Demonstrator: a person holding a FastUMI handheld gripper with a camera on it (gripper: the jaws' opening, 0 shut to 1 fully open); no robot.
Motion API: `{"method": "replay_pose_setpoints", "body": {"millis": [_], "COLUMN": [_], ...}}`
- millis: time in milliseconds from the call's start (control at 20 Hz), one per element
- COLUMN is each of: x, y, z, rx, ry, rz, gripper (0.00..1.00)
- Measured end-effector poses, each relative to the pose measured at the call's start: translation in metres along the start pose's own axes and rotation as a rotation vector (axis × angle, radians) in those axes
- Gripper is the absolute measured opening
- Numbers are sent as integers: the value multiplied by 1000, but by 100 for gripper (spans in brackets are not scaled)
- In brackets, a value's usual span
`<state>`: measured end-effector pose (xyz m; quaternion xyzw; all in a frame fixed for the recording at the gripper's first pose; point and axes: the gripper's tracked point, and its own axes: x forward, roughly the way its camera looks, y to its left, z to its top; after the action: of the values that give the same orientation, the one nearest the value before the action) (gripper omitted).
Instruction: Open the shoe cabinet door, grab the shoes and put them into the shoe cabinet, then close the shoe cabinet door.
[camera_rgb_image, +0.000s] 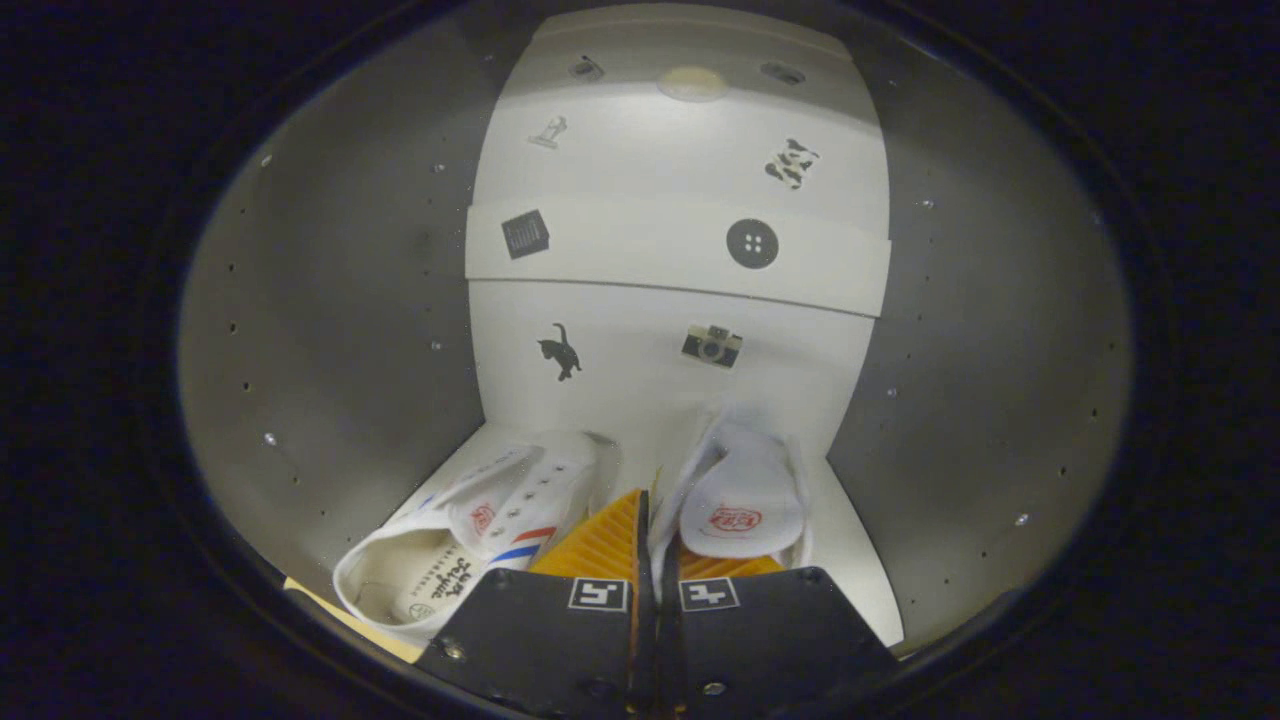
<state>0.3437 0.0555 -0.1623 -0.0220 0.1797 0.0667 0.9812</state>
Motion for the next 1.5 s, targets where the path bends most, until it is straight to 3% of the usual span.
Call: {"method": "replay_pose_setpoints", "body": {"millis": [350, 500, 700, 950, 1250, 1500], "x": [17, 19, 13, -17, -72, -147], "y": [13, 13, 16, 19, 25, 49], "z": [-16, -20, -27, -22, -7, 0], "rx": [109, 76, 58, 104, 39, 52], "ry": [111, 139, 162, 131, 12, -91], "rz": [39, -9, -37, -26, -79, -16], "gripper": [6, 6, 15, 48, 87, 87]}}
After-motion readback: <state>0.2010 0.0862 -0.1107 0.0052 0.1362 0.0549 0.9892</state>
